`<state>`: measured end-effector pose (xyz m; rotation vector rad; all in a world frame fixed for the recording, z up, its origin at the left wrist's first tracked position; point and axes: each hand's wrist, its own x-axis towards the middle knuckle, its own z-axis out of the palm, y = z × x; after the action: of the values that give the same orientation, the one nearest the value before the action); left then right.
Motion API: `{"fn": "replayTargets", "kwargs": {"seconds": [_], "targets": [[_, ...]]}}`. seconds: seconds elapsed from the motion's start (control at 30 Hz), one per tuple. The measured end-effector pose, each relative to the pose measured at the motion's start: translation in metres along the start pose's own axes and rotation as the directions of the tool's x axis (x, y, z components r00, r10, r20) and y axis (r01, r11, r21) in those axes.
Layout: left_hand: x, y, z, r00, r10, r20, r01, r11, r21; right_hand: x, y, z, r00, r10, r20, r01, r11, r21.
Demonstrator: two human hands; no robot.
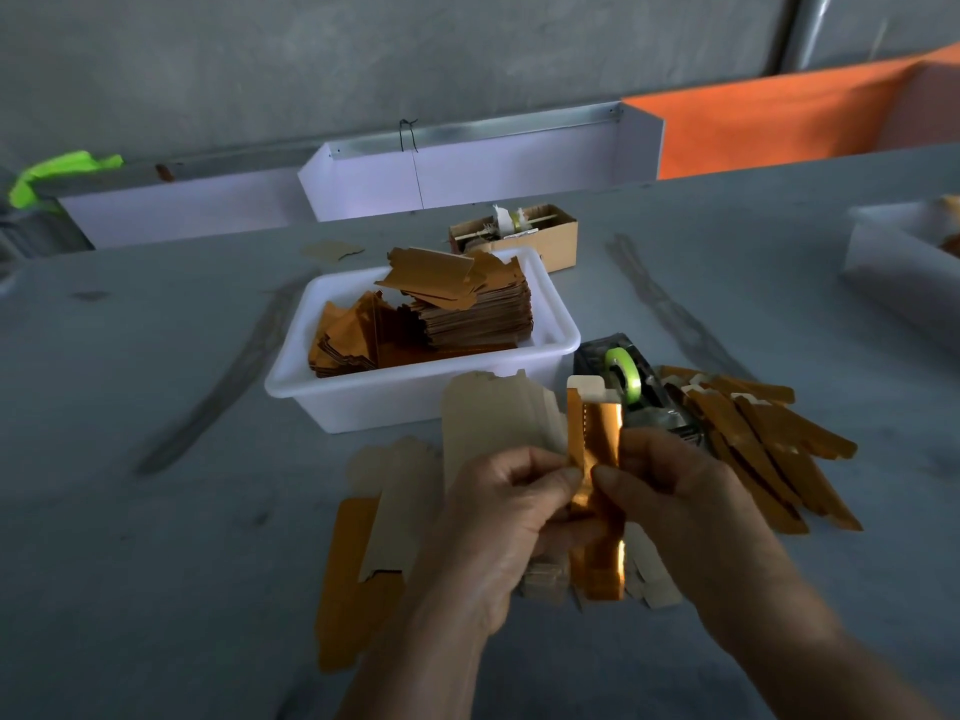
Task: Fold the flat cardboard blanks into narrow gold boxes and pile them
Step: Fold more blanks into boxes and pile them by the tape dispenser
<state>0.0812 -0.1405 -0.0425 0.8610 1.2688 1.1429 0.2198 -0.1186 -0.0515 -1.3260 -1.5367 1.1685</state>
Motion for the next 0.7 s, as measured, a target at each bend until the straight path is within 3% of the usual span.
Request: {"fn": "replayTargets", "kwargs": {"seconds": [0.07,0.17,0.23,0.3,0.33,0.37,0.47,0.6,0.7], "targets": [[0.001,0.003,-0.002,1.000,-0.013,0.027,0.014,1.000,-0.025,0.004,0.002,-0.006,0.999,0.012,-0.034,-0.011,1.000,0.026],[-0.003,0.016,-0.008,0.997,0.057,0.046,-0.060,0.996,0.067,0.017,0.010,-0.033,0.975,0.001,-0.224,-0.002,1.000,-0.007],[-0.002,0.023,-0.019,0.959,0.229,-0.167,-0.165,0.930,0.327,0.029,0.023,-0.058,0.926,-0.028,-0.377,-0.015,0.994,-0.112],[0.004,0.024,-0.036,0.859,0.371,-0.353,-0.062,0.760,0.647,0.041,0.038,-0.077,0.876,-0.064,-0.478,-0.099,0.946,-0.309],[0.006,0.023,-0.043,0.849,0.354,-0.393,0.034,0.705,0.708,0.046,0.046,-0.084,0.871,-0.057,-0.487,-0.166,0.901,-0.401],[0.008,0.020,-0.049,0.867,0.265,-0.421,0.126,0.701,0.702,0.050,0.054,-0.088,0.879,-0.029,-0.475,-0.227,0.851,-0.473],[0.017,0.008,-0.059,0.910,-0.050,-0.412,0.238,0.876,0.419,0.057,0.069,-0.089,0.900,0.012,-0.437,-0.304,0.734,-0.607],[0.024,0.004,-0.065,0.897,-0.153,-0.415,0.227,0.965,0.134,0.057,0.062,-0.084,0.900,0.035,-0.435,-0.363,0.613,-0.702],[0.025,0.009,-0.069,0.891,-0.142,-0.432,0.206,0.973,0.104,0.053,0.059,-0.082,0.893,-0.048,-0.447,-0.328,0.611,-0.720]]}}
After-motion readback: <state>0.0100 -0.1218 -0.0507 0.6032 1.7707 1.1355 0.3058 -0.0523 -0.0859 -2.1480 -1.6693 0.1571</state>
